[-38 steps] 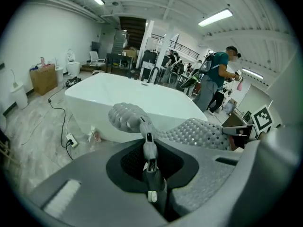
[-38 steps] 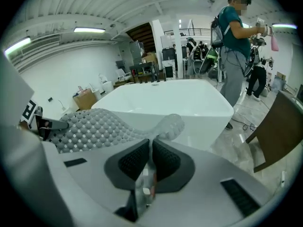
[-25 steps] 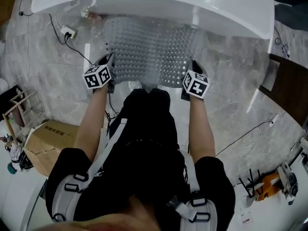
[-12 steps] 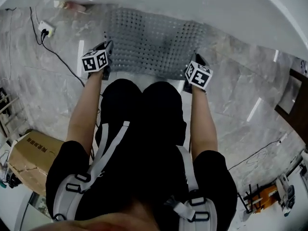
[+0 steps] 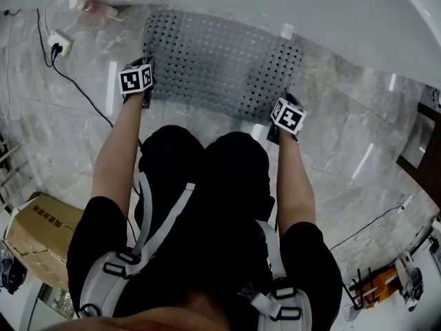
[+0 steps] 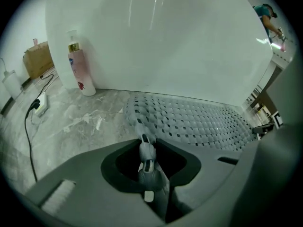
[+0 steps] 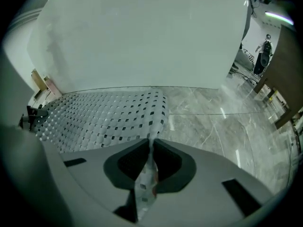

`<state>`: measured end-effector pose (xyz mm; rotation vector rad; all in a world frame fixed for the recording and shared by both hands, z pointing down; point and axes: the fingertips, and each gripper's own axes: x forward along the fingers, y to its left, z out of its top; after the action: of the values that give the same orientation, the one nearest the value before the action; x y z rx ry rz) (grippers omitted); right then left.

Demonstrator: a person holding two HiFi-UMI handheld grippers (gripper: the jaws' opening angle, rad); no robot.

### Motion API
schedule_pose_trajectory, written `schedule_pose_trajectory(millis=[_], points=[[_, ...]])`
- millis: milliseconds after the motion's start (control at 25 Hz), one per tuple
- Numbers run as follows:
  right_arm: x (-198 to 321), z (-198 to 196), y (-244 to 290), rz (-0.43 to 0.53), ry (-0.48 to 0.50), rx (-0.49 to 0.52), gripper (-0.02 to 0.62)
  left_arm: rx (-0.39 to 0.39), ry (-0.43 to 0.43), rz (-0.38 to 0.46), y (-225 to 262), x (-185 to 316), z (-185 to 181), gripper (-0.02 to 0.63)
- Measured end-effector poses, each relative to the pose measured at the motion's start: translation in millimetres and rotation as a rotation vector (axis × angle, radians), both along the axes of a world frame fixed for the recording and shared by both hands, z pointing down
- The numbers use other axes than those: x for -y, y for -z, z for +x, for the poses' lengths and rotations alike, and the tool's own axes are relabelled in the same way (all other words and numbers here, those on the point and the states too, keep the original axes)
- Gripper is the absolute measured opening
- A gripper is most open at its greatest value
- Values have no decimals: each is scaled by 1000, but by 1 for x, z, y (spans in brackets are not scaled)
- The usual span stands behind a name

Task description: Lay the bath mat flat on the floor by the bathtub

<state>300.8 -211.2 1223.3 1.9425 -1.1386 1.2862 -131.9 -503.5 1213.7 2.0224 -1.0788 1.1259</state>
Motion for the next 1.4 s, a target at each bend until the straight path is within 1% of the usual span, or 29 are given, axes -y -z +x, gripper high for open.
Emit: schedule_pose_trajectory(millis=[160, 200, 240, 280, 360, 440, 480, 520, 560, 600, 680, 760, 880, 920, 1000, 1120, 1200, 1320, 1400], points=[[-8, -1, -10, -13, -69, -4, 40, 9, 7, -8, -10, 7, -7, 121], [-9, 1, -10, -5, -82, -22, 49, 26, -8, -6, -11, 7, -10, 154], [-8, 4, -6, 12, -89, -47, 65, 53, -33, 3, -11, 6, -13, 212], [-4, 8, 1, 41, -90, -76, 85, 83, -60, 20, -10, 5, -16, 238], [9, 12, 23, 116, -76, -111, 94, 109, -90, 62, -3, 3, -21, 239], [23, 9, 52, 189, -57, -98, 90, 91, -84, 95, 16, 1, -23, 238], [31, 7, 71, 220, -41, -92, 64, 75, -74, 109, 34, 0, -21, 230], [39, 4, 95, 248, -18, -92, 14, 55, -59, 124, 58, 0, -17, 157], [49, 0, 123, 278, 12, -96, 9, 31, -44, 141, 86, -1, -11, 56], [58, -6, 156, 307, 45, -102, 8, 4, -36, 158, 119, -5, -3, 5], [71, -21, 232, 363, 100, -105, 8, -61, -45, 185, 196, -18, 16, 5], [80, -36, 319, 419, 127, -97, 8, -132, -53, 201, 285, -36, 34, 5], [92, -52, 464, 531, 114, -73, 5, -240, -76, 218, 431, -57, 62, 5], [99, -55, 515, 575, 106, -69, 5, -277, -94, 235, 483, -60, 72, 3], [112, -60, 614, 658, 101, -79, 5, -332, -134, 300, 585, -62, 89, 3], [109, -70, 746, 747, 121, -126, 5, -377, -184, 425, 730, -72, 105, 3], [95, -76, 822, 804, 130, -166, 5, -397, -196, 503, 813, -83, 110, 3], [79, -82, 915, 895, 133, -209, 5, -383, -201, 598, 909, -94, 106, 3], [80, -84, 961, 962, 157, -237, 5, -403, -188, 664, 958, -89, 106, 3]])
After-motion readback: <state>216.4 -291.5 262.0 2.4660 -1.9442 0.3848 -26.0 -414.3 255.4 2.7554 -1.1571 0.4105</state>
